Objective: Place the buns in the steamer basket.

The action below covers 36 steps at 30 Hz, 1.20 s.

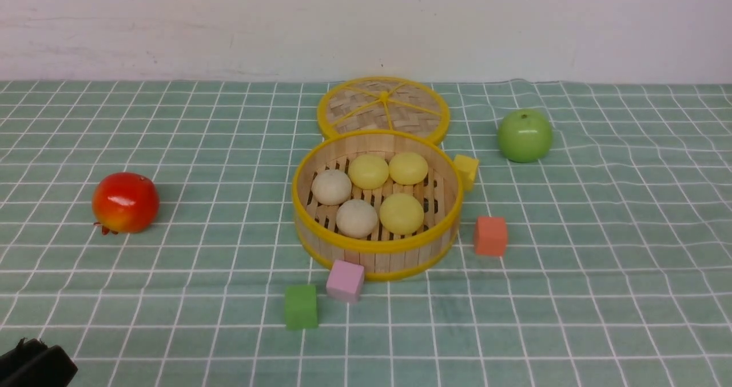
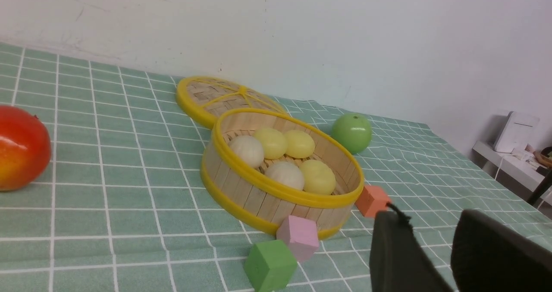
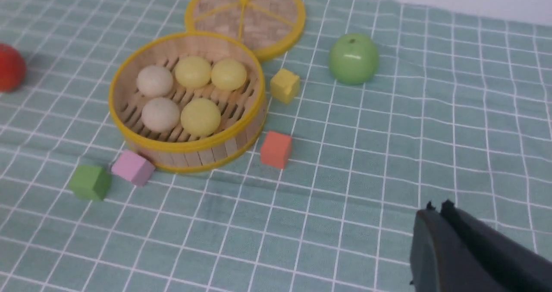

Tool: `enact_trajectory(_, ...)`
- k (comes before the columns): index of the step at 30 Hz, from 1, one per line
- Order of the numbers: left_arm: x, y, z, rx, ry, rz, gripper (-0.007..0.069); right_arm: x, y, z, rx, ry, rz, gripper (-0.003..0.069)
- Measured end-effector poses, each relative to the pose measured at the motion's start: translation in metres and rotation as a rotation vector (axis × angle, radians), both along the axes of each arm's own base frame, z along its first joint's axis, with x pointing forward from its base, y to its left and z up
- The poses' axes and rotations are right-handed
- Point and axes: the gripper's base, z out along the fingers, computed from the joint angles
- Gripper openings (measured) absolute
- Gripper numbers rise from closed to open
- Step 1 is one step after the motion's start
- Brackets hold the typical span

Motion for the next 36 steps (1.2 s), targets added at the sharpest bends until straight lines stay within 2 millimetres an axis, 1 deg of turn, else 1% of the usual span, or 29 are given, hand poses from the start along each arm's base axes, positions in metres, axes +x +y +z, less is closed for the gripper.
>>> enact_trajectory(2,0.0,0.0,0.0,0.0,0.0,0.0,0.0199,-0.01,-0.003,-0.022,0.013,0.003,-0.007,-0.0003)
enact_trajectory(3,0.0,0.0,0.0,0.0,0.0,0.0,0.0199,-0.01,-0.004,-0.024,0.014,0.004,-0.008,-0.0003)
enact_trajectory(4,0.0,0.0,0.0,0.0,0.0,0.0,0.0199,-0.011,-0.004,-0.033,0.013,0.009,-0.008,-0.0002)
enact_trajectory(5,0.0,0.0,0.0,0.0,0.0,0.0,0.0199,-0.01,-0.004,-0.053,0.006,0.016,-0.008,0.0001)
enact_trajectory(7,0.0,0.0,0.0,0.0,0.0,0.0,0.0199,-0.005,-0.002,-0.073,-0.006,0.029,-0.007,0.0004)
enact_trajectory(8,0.0,0.0,0.0,0.0,0.0,0.0,0.0199,-0.004,-0.002,-0.075,-0.008,0.03,-0.007,0.0004)
enact_trajectory(9,0.0,0.0,0.0,0.0,0.0,0.0,0.0199,0.0,0.0,-0.092,-0.019,0.059,-0.005,0.0008)
enact_trajectory(10,0.0,0.0,0.0,0.0,0.0,0.0,0.0199,0.001,0.0,-0.096,-0.023,0.067,-0.005,0.0008)
enact_trajectory(11,0.0,0.0,0.0,0.0,0.0,0.0,0.0199,0.003,0.001,-0.11,-0.035,0.098,-0.003,0.001)
enact_trajectory(14,0.0,0.0,0.0,0.0,0.0,0.0,0.0199,0.005,0.002,-0.136,-0.062,0.171,-0.003,0.0013)
enact_trajectory(17,0.0,0.0,0.0,0.0,0.0,0.0,0.0199,0.006,0.001,-0.153,-0.09,0.217,-0.006,0.0017)
enact_trajectory(20,0.0,0.0,0.0,0.0,0.0,0.0,0.0199,0.006,-0.001,-0.158,-0.119,0.226,-0.012,0.0018)
enact_trajectory(23,0.0,0.0,0.0,0.0,0.0,0.0,0.0199,0.006,-0.006,-0.16,-0.113,0.131,-0.058,0.0018)
enact_trajectory(26,0.0,0.0,0.0,0.0,0.0,0.0,0.0199,0.004,-0.014,-0.173,-0.067,0.013,-0.146,0.0018)
enact_trajectory(28,0.0,0.0,0.0,0.0,0.0,0.0,0.0199,-0.003,-0.019,-0.199,-0.021,-0.072,-0.226,0.0018)
enact_trajectory(29,0.0,0.0,0.0,0.0,0.0,0.0,0.0199,-0.003,-0.019,-0.199,-0.024,-0.073,-0.225,0.0018)
enact_trajectory(30,0.0,0.0,0.0,0.0,0.0,0.0,0.0199,-0.008,-0.022,-0.219,-0.018,-0.117,-0.256,0.0018)
enact_trajectory(31,0.0,0.0,0.0,0.0,0.0,0.0,0.02,-0.011,-0.023,-0.232,-0.013,-0.163,-0.279,0.0018)
enact_trajectory(33,0.0,0.0,0.0,0.0,0.0,0.0,0.0203,-0.015,-0.024,-0.251,-0.011,-0.204,-0.294,0.0018)
enact_trajectory(34,0.0,0.0,0.0,0.0,0.0,0.0,0.0204,-0.018,-0.024,-0.259,-0.013,-0.221,-0.296,0.0018)
enact_trajectory(36,0.0,0.0,0.0,0.0,0.0,0.0,0.0205,-0.021,-0.024,-0.262,-0.016,-0.228,-0.295,0.0018)
